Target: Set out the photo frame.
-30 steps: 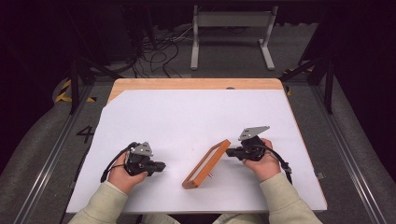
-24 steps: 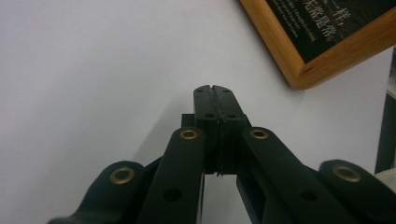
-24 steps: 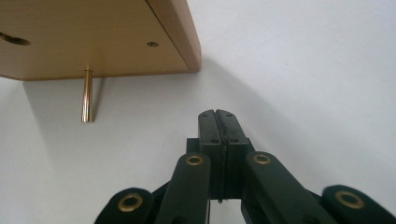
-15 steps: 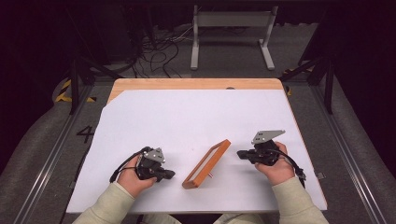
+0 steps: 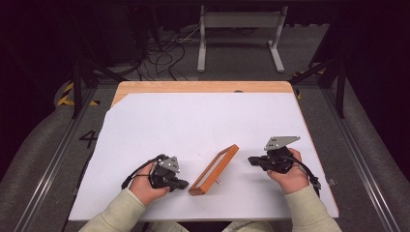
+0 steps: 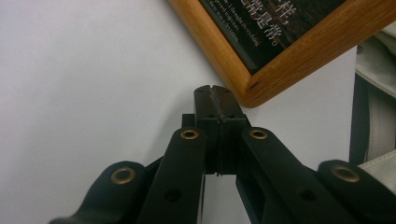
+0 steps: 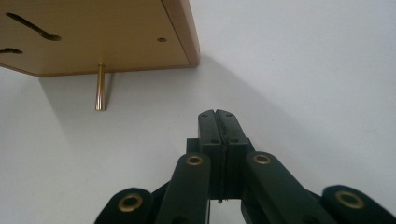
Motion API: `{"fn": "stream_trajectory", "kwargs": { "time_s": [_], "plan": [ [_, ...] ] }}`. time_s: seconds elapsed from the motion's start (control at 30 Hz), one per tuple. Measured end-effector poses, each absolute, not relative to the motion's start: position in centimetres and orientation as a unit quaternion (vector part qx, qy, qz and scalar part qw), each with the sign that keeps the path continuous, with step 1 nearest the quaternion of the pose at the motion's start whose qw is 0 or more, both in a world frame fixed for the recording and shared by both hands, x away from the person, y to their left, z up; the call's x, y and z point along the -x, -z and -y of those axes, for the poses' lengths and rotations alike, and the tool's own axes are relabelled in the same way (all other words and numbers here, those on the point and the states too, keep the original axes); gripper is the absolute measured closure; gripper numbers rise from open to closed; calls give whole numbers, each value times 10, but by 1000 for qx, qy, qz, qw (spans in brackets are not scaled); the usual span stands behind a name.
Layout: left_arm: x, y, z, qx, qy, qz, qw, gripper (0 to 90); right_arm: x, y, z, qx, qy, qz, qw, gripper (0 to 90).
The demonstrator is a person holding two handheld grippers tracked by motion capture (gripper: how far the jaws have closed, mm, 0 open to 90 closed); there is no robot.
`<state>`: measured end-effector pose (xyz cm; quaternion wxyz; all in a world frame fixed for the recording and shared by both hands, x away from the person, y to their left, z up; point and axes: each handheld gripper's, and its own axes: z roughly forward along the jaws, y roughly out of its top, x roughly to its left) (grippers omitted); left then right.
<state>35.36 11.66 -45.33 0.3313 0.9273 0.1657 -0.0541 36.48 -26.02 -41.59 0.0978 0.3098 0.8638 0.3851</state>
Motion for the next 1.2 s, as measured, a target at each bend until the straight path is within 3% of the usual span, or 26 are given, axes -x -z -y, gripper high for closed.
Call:
{"fn": "stream_trajectory", "kwargs": {
  "time_s": [1.2],
  "plan": [
    [-340, 455, -68, -932, 84, -103, 336, 898, -352, 404, 272, -313, -396, -856, 111, 900]
  ]
}}
